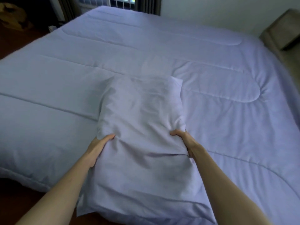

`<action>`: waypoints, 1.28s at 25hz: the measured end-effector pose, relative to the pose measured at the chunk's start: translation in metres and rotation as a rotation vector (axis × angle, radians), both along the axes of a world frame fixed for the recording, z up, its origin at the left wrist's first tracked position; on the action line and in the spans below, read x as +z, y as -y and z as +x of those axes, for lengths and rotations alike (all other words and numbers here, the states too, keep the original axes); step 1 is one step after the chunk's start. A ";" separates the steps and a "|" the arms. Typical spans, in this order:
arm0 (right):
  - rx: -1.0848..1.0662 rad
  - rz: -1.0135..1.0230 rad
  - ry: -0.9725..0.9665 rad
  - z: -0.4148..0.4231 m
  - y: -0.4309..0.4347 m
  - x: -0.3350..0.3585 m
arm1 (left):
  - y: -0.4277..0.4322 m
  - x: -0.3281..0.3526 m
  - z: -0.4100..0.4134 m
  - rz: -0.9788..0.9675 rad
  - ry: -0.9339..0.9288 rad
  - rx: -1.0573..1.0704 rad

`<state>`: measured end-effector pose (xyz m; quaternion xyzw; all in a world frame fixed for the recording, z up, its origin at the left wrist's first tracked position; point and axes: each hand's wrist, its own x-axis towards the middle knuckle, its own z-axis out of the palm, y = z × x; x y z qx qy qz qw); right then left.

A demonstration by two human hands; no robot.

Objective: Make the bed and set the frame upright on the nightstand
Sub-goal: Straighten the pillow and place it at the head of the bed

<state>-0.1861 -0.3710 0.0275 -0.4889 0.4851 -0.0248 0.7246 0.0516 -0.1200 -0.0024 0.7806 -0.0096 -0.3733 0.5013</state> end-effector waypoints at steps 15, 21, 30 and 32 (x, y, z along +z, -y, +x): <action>-0.196 -0.894 -0.129 -0.279 0.202 0.304 | 0.305 0.123 -0.315 -0.472 -0.526 -0.290; -0.277 -1.040 -0.351 -0.420 0.295 0.334 | 0.439 0.124 -0.502 -0.541 -0.720 -0.376; -0.108 -0.910 -0.930 -0.532 0.372 0.182 | 0.506 0.037 -0.652 -0.012 -0.070 -0.807; -0.165 -0.890 -0.904 -0.538 0.375 0.183 | 0.499 0.036 -0.661 -0.022 0.084 -0.709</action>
